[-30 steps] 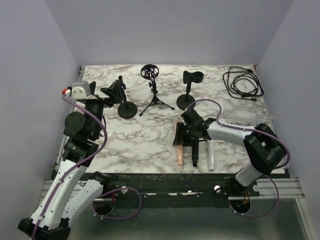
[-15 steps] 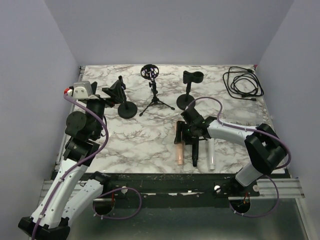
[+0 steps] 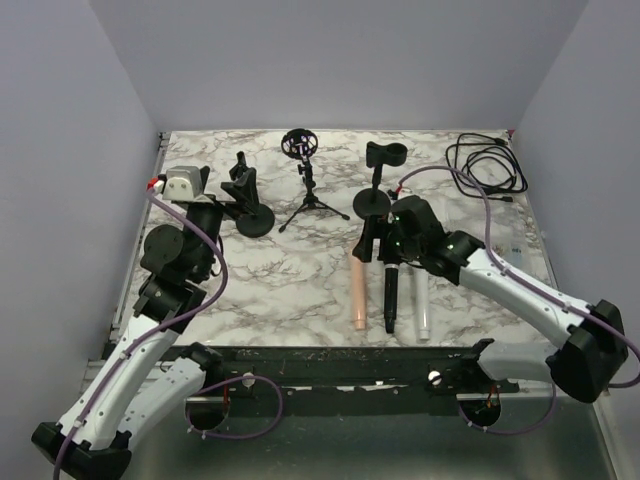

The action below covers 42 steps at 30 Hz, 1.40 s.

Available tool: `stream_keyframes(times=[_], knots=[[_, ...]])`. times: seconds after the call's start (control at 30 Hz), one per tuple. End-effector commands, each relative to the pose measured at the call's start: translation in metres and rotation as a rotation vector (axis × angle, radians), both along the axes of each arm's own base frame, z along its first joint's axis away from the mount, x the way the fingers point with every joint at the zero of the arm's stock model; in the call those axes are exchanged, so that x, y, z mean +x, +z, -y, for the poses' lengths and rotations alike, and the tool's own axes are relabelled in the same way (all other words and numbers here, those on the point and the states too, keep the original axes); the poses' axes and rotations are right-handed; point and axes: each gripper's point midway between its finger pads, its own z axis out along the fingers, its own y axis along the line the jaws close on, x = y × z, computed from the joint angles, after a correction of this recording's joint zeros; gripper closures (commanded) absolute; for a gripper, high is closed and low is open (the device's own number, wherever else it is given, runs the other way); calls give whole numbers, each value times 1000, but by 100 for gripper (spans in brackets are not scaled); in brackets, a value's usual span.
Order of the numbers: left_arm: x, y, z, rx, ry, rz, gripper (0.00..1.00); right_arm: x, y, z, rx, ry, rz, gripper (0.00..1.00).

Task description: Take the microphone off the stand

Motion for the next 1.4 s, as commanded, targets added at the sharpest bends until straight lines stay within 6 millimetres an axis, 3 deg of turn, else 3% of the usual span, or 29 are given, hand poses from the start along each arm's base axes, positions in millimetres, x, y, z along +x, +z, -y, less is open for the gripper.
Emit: stream_keyframes(times=[0.0, 0.07, 0.1, 0.13, 0.3, 0.47, 0.6, 0.8, 1.0, 1.37], knots=[[-10, 7, 0, -40, -11, 20, 1, 5, 53, 17, 25, -31, 180, 16], [-17, 4, 3, -67, -50, 19, 1, 3, 75, 27, 59, -61, 254, 13], [-21, 2, 6, -72, -71, 19, 1, 1, 83, 33, 71, -78, 290, 1], [-25, 0, 7, -80, -88, 19, 1, -1, 93, 40, 89, -94, 329, 0], [-51, -11, 14, -82, -195, 12, 1, -18, 125, 77, 153, -192, 470, 0], [-79, -24, 15, -93, -273, 37, 1, -40, 143, 109, 226, -268, 566, 0], [-101, -36, 18, -83, -343, 68, 1, -58, 152, 126, 288, -284, 618, 0], [-128, -55, 7, -136, -367, 115, 2, -81, 166, 146, 400, -324, 669, 0], [-164, -46, -7, -199, -408, 255, 2, -91, 167, 169, 493, -437, 677, 0], [-181, -45, -18, -224, -398, 291, 1, -102, 165, 187, 564, -530, 633, 0]])
